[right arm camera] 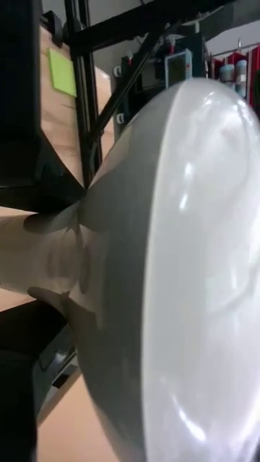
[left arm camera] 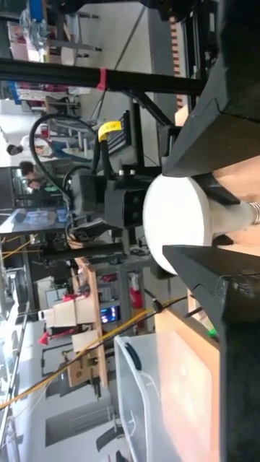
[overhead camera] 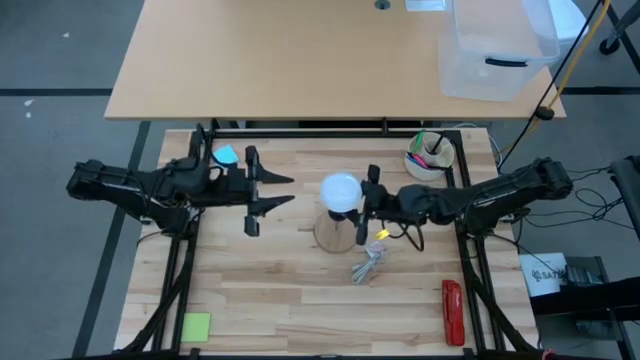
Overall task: Screw lightbulb
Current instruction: Insert the lightbulb into the lamp
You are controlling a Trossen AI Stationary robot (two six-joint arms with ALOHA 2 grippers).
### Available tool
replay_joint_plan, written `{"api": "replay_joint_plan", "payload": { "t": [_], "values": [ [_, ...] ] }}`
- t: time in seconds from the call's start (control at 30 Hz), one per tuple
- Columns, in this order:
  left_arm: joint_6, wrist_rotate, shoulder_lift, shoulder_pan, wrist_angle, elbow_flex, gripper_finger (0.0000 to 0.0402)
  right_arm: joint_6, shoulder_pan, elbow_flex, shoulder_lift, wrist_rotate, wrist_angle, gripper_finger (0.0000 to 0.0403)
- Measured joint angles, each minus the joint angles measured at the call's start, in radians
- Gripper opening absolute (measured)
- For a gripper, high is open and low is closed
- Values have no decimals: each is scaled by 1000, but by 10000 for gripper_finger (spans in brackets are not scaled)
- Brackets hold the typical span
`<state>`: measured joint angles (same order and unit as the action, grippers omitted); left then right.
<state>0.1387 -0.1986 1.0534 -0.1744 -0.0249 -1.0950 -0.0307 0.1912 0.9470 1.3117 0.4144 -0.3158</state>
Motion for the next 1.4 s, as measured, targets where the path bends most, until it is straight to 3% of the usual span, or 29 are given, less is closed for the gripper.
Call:
{"api": "replay_joint_plan", "payload": {
  "t": [0.93, 1.2, 1.4],
  "values": [
    [9, -24, -32, -43, -1, 0, 170, -48, -26, -3, 37, 33, 58, 160],
    [10, -25, -34, -43, 10, 0, 170, -17, -19, -176, 29, 34, -269, 160],
    [19, -26, -34, -43, 10, 0, 170, -16, -20, -217, 31, 29, -288, 160]
  ]
}}
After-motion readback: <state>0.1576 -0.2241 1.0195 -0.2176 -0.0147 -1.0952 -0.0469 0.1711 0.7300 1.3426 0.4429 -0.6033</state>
